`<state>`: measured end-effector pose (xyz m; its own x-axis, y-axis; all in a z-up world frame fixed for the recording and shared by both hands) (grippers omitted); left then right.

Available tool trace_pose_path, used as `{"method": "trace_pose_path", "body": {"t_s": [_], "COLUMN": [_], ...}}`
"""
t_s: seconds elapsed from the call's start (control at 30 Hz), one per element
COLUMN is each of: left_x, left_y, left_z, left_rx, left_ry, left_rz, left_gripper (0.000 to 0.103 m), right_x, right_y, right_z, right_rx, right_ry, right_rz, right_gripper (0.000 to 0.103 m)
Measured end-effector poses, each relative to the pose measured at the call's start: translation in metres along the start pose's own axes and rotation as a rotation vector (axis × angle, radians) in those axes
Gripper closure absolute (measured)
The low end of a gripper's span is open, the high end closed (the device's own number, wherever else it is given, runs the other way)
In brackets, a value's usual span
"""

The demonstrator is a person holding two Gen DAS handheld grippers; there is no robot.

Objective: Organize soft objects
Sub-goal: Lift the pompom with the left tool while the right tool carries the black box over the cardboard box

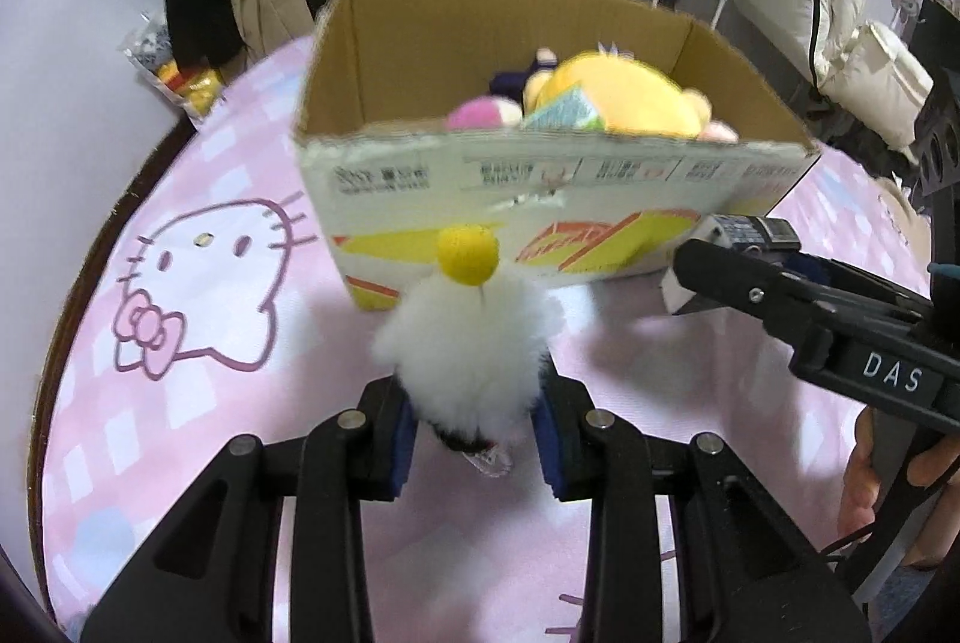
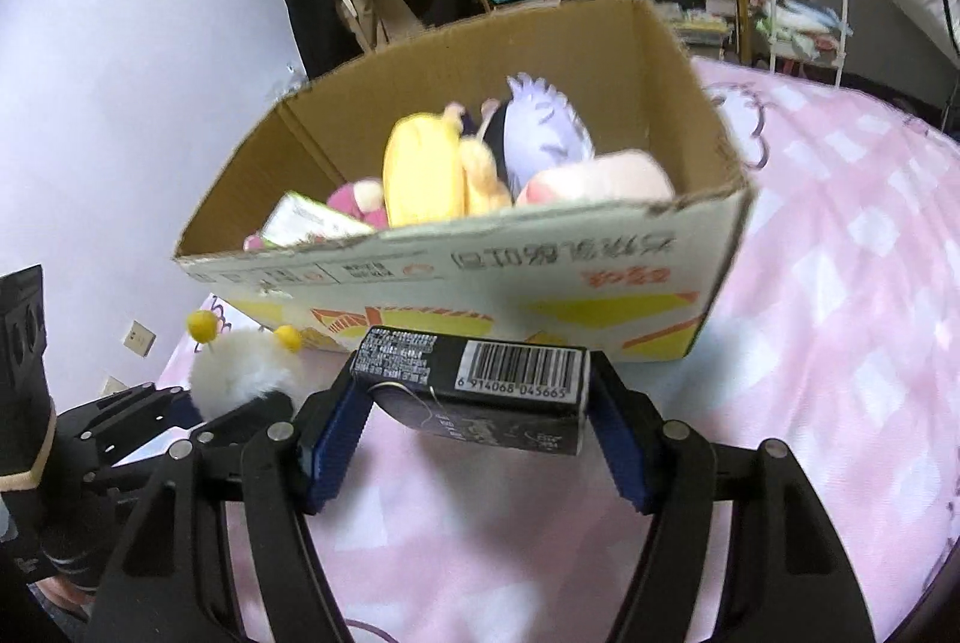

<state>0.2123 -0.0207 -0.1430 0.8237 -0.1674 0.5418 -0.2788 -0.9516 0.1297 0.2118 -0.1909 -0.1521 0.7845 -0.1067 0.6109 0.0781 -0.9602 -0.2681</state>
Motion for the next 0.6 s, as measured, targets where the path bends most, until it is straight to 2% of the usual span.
{"method": "trace_pose_path", "body": {"t_s": [0.27,0.53,0.6], "left_x": [0.009,0.020,0.024], "left_y": [-0.003,0.014,0.019], "left_z": [-0.057,-0.115,-0.129], "left_rx": [0.008,0.083,0.099], "left_ry": [0.185,0.393,0.429], "left_rz": [-0.036,0.016,0.028], "left_gripper": [0.071,0.071,0.071], "right_x": [0.001,0.026,0.031], "right_y": [0.007,-0.006,-0.011], "right_z": [-0.052,-0.103,-0.116], "right_rx": [-0.026,-0.058,-0.090], "right_ry": [0.114,0.270,0.316], "right_rz": [-0.061,-0.144,-0.185], "right_gripper": [0.029,0.029,0.029]}}
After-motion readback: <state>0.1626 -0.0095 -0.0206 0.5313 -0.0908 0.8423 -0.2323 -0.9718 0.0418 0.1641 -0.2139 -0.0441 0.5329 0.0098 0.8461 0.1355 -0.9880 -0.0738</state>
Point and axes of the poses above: each gripper's, at about its wrist camera, not at the fingertips, and z roughly the way its jaws point, y to its right, x to its top, the point moved 4 cm from there along z, roughly the way its jaws point, and after that the axes turned 8 degrees about -z, right-handed, at the moved point
